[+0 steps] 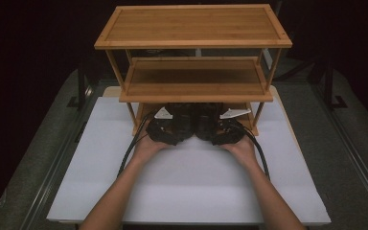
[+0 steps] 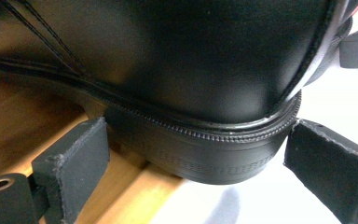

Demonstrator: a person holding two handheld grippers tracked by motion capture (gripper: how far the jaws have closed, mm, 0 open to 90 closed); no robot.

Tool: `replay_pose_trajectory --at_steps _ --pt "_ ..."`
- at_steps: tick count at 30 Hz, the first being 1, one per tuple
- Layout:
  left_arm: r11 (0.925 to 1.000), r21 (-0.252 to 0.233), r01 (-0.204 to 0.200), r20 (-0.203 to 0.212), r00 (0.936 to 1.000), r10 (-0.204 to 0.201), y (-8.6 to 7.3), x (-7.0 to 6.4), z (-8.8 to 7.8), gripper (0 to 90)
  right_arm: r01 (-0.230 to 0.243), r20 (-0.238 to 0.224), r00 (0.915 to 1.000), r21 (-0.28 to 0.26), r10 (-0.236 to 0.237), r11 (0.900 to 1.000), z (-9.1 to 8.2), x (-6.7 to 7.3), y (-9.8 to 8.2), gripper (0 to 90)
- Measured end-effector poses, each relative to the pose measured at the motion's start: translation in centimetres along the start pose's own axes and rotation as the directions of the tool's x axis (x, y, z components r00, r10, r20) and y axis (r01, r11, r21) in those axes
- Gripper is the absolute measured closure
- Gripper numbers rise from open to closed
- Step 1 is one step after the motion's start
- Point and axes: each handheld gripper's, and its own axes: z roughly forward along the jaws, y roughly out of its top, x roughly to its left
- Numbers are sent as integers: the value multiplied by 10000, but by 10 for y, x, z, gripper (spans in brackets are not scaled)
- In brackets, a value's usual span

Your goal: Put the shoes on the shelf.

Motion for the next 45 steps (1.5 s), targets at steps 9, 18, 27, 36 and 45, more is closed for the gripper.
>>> replay_pose_trajectory --at_steps 9,18,27,36,45 --pt "10000 -10 55 -420 9991 -56 6 13 9 79 247 511 9984 180 -256 9995 16 -5 9 143" --pt "9999 124 82 -305 9995 -78 7 9 0 83 27 599 9982 135 -35 9999 8 -4 7 151" --pt "9991 422 -17 -157 9999 24 2 4 -26 82 8 607 9982 183 -19 9998 -18 -2 0 126" --pt "9979 405 -498 -184 9986 506 -6 -15 -55 83 -44 630 9980 93 38 9999 -44 3 -10 102" --pt "9989 316 -340 -169 9993 345 -31 -25 -89 83 -192 646 9977 15 191 9998 -73 7 -32 99"
